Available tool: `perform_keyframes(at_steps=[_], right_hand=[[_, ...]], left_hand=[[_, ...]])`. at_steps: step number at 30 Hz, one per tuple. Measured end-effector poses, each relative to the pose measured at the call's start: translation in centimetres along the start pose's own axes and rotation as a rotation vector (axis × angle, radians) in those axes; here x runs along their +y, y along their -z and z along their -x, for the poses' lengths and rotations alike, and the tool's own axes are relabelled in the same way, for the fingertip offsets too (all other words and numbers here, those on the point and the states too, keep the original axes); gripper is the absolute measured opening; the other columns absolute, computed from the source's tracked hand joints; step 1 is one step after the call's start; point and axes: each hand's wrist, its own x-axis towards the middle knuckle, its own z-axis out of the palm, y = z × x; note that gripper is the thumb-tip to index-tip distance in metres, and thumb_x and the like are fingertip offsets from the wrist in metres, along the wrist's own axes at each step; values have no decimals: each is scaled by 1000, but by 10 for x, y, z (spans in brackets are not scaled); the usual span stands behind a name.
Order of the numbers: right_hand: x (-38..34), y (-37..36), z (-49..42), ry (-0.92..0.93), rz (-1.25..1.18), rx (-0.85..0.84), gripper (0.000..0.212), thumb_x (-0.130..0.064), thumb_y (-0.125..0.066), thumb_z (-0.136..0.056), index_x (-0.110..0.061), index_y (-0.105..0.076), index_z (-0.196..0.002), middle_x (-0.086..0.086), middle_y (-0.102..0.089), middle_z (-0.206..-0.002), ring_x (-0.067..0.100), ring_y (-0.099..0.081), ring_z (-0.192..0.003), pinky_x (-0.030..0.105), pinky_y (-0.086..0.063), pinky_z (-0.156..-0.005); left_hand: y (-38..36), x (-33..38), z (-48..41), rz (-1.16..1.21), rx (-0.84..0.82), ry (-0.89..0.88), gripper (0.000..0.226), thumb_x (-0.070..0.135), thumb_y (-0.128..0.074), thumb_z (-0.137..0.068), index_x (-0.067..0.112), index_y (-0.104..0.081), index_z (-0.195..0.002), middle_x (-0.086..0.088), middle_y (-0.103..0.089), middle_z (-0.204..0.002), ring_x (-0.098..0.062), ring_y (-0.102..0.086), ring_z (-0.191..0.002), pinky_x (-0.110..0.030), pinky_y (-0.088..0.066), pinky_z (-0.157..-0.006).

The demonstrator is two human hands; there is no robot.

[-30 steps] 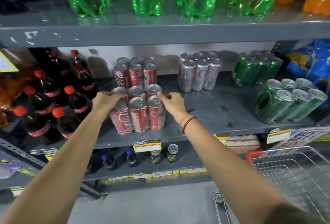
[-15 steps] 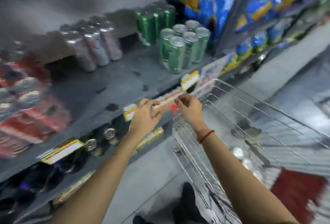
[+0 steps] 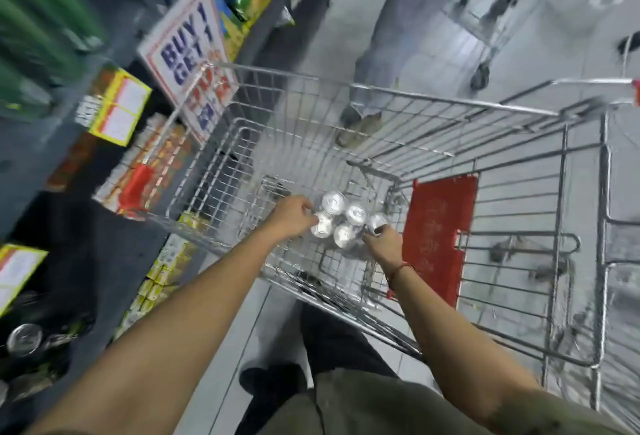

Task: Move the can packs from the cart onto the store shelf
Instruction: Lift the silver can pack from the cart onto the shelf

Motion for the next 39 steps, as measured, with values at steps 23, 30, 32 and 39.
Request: perform_keyframes(at_steps=[23,30,32,39], right_hand=[[-44,30,-6,-129,-512,80,29,-26,-68,-77,-9,-52,-59,4,-48,-59,16,-43,-54,24,-37,-49],[-152,58,55,246,-561,54,24,-27,-69,-71,-5,-61,-66,13,-60,-71,30,-58,-72,46,-49,-68],[-186,63,79,340,-531,40,25,-28,-70,-70,-10,-58,-57,7,-52,-60,25,-53,-64,40,-44,-60],[-295,44,171,632,-424,-226,34,-29,-81,-58,-14,-51,-57,5,-45,-59,20,-44,-56,32,-36,-54]], left_hand=[[24,-11,-18,415,-34,267,34,35,-64,-83,12,-62,-108,-6,-64,-112,-20,-60,-86,-26,-51,-75],[119,-8,64,614,401,164,40,43,-79,-64,16,-63,-88,-7,-64,-84,-17,-60,-68,-28,-51,-67],[147,-14,95,625,512,136,34,49,-80,-60,25,-56,-65,2,-64,-66,-12,-59,-58,-24,-48,-57],[221,-61,208,687,832,119,49,56,-77,-55,10,-61,-55,-8,-54,-53,-17,-50,-57,-30,-41,-66]])
